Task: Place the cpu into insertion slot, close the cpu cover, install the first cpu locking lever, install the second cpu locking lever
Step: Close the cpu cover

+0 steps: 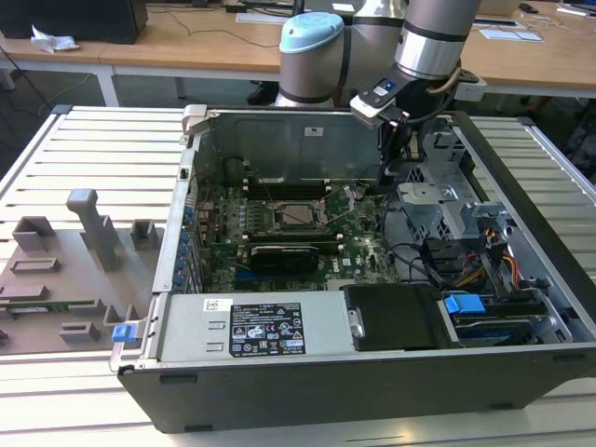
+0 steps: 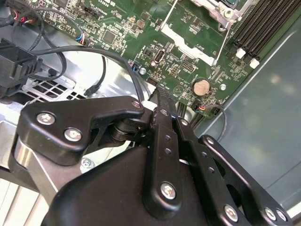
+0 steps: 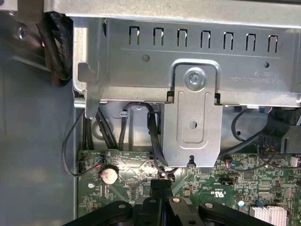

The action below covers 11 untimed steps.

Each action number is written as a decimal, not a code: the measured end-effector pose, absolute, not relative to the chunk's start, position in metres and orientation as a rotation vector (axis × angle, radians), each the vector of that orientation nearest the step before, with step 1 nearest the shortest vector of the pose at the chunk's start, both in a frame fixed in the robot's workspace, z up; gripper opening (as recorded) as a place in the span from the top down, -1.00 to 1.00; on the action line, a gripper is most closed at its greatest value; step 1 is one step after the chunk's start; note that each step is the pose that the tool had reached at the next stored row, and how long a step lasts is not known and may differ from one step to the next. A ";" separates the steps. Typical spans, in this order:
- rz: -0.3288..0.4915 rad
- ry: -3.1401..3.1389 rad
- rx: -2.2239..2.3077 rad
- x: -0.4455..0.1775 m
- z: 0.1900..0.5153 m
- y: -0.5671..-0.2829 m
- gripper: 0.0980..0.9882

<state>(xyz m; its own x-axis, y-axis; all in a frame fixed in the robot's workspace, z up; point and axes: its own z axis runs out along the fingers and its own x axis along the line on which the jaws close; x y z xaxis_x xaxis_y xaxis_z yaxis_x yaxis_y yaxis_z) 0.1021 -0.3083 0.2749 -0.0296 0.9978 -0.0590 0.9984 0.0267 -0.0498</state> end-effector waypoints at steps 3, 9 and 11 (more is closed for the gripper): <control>-0.121 2.245 2.183 0.103 0.273 -0.308 0.98; -0.121 2.245 2.183 0.103 0.263 -0.308 0.98; -0.121 2.245 2.183 0.097 0.261 -0.308 0.98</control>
<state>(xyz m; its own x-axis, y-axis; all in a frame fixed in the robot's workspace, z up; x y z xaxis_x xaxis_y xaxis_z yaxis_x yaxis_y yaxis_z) 0.0974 -0.3083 0.2613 -0.0296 0.9978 -0.0591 0.9984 0.0267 -0.0500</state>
